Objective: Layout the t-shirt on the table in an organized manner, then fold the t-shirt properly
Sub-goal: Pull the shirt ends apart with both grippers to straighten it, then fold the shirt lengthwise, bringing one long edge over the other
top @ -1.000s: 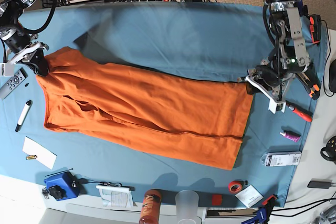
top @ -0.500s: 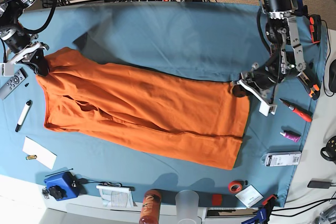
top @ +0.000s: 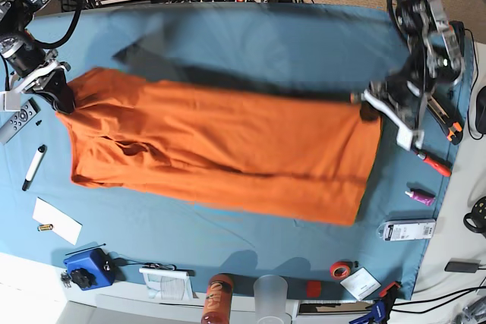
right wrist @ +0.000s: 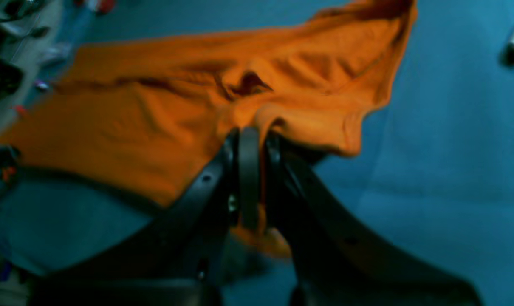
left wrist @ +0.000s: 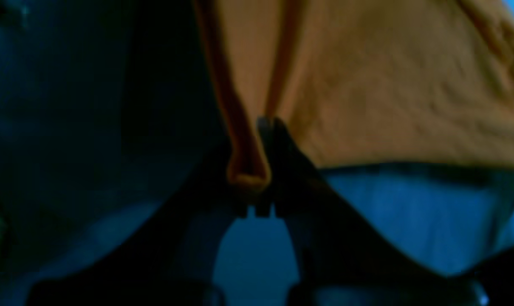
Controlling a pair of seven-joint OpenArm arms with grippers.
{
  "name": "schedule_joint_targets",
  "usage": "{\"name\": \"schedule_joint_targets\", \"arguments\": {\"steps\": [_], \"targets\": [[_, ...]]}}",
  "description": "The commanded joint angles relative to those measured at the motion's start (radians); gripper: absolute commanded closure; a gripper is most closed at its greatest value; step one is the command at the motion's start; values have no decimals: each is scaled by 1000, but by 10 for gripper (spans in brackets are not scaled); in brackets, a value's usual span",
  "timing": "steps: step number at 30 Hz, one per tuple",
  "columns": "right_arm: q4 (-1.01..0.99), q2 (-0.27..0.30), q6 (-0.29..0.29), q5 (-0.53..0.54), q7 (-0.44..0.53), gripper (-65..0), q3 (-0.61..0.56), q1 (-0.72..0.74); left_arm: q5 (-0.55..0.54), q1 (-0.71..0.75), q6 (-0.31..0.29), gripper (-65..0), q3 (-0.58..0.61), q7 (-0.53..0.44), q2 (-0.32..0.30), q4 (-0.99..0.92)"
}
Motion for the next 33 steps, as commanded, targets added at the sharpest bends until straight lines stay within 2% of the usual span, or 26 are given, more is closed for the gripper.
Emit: {"name": "schedule_joint_targets", "arguments": {"steps": [1, 10, 15, 22, 33], "targets": [[17, 20, 1, 32, 25, 0, 5, -5, -34, -3, -5, 0, -2, -26, -9, 42], [17, 32, 1, 8, 25, 0, 5, -143, -37, 127, -5, 0, -4, -12, -35, 100], [17, 48, 1, -38, 25, 0, 6, -182, -57, 179, -6, 0, -73, 1, -37, 100], [17, 47, 1, -109, 25, 0, 6, -182, -206, 239, -108, 0, -174, 35, -37, 99], [17, 48, 1, -132, 25, 0, 4, -182, -227, 242, -109, 0, -174, 34, -36, 100]]}}
